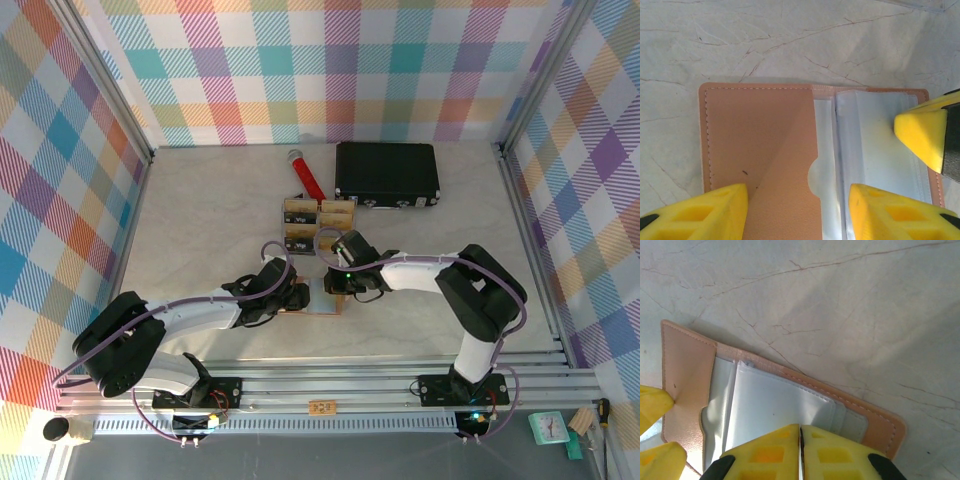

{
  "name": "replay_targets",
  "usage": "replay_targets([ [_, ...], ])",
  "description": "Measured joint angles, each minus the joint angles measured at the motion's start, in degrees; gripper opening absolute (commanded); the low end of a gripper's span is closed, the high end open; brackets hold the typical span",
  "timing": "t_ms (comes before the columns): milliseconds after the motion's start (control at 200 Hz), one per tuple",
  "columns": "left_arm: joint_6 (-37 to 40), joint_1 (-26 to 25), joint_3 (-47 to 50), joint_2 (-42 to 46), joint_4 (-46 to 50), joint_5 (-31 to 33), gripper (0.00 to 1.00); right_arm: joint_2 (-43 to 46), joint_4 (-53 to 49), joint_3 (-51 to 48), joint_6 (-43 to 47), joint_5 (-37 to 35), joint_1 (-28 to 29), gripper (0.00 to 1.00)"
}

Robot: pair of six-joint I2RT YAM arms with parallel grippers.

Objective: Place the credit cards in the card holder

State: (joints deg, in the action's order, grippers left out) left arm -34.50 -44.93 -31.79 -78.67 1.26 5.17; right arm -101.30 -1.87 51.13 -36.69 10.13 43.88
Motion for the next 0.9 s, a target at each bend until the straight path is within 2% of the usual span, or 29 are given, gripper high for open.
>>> replay_targets([
  [585,2.14,-1.36,-0.26,-0.15,0.13,0.07,0.56,-2.16,2.47,1.38,-1.66,2.6,0.02,0.12],
  [900,4.33,-3.3,-3.87,-4.33,1.62,2.64,0.54,-2.16,2.69,1.38,-1.86,2.64,0.02,0.12],
])
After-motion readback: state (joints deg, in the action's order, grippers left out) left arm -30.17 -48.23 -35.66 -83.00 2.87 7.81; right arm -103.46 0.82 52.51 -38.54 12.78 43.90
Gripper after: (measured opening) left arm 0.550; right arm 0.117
